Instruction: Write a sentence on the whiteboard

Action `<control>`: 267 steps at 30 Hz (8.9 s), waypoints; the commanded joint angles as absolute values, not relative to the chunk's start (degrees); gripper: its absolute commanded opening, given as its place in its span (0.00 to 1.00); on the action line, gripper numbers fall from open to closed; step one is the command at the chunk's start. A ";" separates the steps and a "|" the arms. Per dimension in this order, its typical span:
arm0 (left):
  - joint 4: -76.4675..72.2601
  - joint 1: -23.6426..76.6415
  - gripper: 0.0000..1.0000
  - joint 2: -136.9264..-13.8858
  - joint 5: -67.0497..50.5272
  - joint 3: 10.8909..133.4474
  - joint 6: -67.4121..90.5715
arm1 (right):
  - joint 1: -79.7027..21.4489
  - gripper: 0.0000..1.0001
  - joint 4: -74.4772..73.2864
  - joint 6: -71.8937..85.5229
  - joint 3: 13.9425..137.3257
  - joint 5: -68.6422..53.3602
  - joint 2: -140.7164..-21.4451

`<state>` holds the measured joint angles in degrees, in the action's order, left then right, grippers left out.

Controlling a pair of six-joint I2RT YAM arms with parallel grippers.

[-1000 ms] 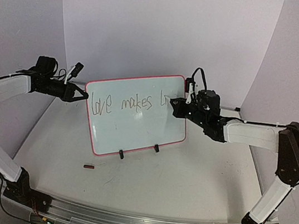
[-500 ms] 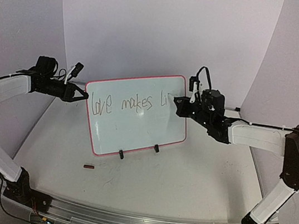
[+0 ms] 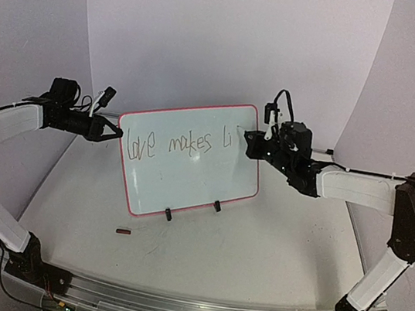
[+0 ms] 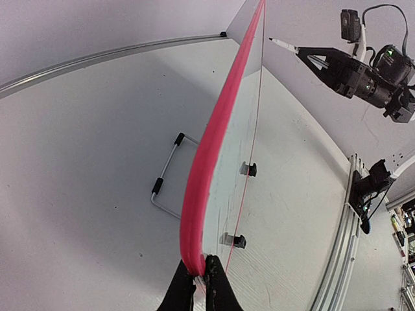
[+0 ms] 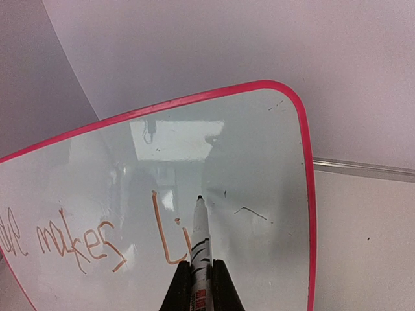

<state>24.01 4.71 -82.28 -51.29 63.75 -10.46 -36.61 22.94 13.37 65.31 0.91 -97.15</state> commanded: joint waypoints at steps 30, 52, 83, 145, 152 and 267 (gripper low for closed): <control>25.40 5.32 0.00 -83.50 -48.26 65.13 -13.57 | -35.60 0.00 22.02 10.98 67.15 -3.40 -100.12; 25.24 5.41 0.00 -83.31 -48.56 65.13 -13.42 | -36.30 0.00 23.72 15.13 58.66 -4.88 -98.87; 25.21 5.54 0.00 -83.54 -48.56 65.15 -13.28 | -38.02 0.00 22.89 12.02 65.78 -1.80 -94.99; 25.43 5.52 0.00 -83.64 -48.34 65.20 -13.46 | -37.99 0.00 21.53 10.23 65.17 5.94 -95.76; 25.42 5.50 0.00 -83.67 -48.35 65.13 -13.45 | -38.01 0.00 21.53 11.00 65.25 5.05 -97.92; 25.07 5.80 0.00 -83.29 -48.99 65.09 -13.22 | -42.84 0.00 13.54 12.60 58.20 -11.57 -79.31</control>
